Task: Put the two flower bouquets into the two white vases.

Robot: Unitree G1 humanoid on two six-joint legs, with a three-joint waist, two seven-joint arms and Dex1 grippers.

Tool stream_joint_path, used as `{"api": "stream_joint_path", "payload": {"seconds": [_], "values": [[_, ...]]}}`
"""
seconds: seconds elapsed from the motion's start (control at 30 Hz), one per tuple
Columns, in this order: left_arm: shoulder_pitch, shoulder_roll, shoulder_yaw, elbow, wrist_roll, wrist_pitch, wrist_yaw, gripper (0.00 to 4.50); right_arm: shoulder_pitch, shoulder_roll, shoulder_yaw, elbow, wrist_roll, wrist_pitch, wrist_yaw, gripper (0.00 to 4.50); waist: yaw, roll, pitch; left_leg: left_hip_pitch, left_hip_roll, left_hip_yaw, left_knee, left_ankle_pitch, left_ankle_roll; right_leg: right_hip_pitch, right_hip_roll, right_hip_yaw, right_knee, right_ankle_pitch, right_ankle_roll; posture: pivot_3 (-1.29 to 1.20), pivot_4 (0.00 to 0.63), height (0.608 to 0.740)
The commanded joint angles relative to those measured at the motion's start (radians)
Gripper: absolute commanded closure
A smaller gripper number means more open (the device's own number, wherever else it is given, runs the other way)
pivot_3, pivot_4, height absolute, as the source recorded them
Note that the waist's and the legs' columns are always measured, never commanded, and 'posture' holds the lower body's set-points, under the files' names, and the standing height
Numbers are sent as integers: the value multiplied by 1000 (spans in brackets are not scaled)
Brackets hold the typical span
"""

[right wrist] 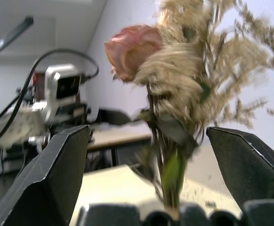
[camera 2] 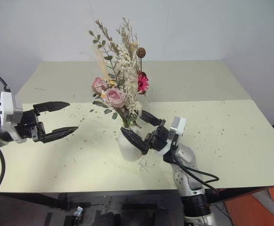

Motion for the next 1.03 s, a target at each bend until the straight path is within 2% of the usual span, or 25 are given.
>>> {"api": "stream_joint_path", "payload": {"seconds": [0.03, 0.23, 0.5, 0.73, 0.87, 1.03], "values": [[-11, 3, 8, -3, -5, -17, -7, 0, 43, -70, -51, -76, 37, 21, 38, 25, 5, 0, 0, 0, 0, 0, 0, 0, 0, 0, 0, 0, 0, 0, 0, 0, 150, 740], [20, 8, 21, -24, -9, -3, 0, 0, 143, -223, -145, -150, 86, 59, 83, 25, 16, 0, 0, 1, 0, 0, 0, 0, 0, 0, 0, 0, -2, 0, 0, 0, 150, 740], [91, 8, 41, -62, -29, 17, 3, 0, 275, -533, -420, -187, 162, 138, 174, 25, 23, -1, 0, 1, 0, 1, 1, 0, 0, 1, 0, 0, -3, 0, 0, 0, 150, 740], [80, 0, 24, -64, -28, 22, 16, 0, 290, -748, -562, -16, 16, 113, 211, 25, 22, -1, -1, 2, 0, 1, 1, 0, 0, 2, 0, 1, -3, 0, 0, 0, 150, 740], [103, -1, 41, -86, -30, 33, 28, 0, 311, -802, -623, 45, -40, 90, 227, 25, 23, -1, -1, 1, -1, 1, 1, 0, 0, 2, 0, 1, -4, 0, 0, 0, 150, 740], [142, 21, 68, -99, -38, 52, 20, 0, 350, -798, -672, 5, -82, 85, 201, 25, 21, -1, -1, 1, 0, 1, 1, 0, 0, 2, 0, 1, -3, 0, 0, 0, 150, 740]]}}
